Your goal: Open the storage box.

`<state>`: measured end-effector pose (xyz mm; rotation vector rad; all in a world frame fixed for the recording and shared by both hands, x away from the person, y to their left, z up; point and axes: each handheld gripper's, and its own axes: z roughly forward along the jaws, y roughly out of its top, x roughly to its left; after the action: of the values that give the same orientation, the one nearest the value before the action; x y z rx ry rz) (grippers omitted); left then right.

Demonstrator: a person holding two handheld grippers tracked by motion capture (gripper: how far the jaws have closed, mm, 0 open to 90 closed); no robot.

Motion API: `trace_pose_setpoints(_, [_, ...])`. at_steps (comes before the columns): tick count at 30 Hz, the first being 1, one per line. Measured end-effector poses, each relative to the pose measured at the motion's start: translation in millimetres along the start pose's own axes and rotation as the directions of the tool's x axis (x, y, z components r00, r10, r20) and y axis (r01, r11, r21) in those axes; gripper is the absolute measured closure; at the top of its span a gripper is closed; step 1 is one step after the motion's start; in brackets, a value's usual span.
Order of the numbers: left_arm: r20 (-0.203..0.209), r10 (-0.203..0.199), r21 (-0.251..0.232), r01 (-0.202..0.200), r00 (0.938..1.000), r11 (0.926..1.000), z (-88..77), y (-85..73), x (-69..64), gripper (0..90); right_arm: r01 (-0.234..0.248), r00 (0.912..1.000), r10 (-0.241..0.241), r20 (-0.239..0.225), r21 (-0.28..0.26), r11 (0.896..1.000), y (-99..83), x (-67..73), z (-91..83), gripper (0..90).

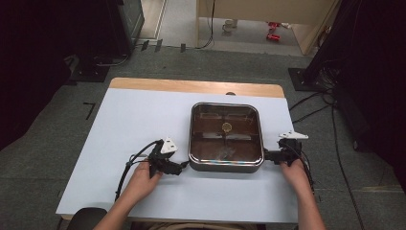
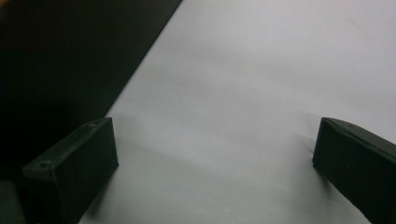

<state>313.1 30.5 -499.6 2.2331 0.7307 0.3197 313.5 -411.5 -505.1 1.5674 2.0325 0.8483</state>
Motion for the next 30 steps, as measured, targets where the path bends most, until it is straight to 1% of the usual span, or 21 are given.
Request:
trace_pose_setpoints(21, [0.001,0.001,0.001,-0.001,1.0,1.0,0.1,0.1,0.1,15.5,0.001,1.0,-0.001,0.001,0.0,1.0,0.0,0.1,-0.1,0.0])
trace_pose_setpoints(30, [-0.005,-0.006,0.004,0.006,1.0,1.0,0.2,0.5,-0.8,15.2,0.001,1.0,-0.001,0.001,0.0,1.0,0.0,0.1,0.0,0.0])
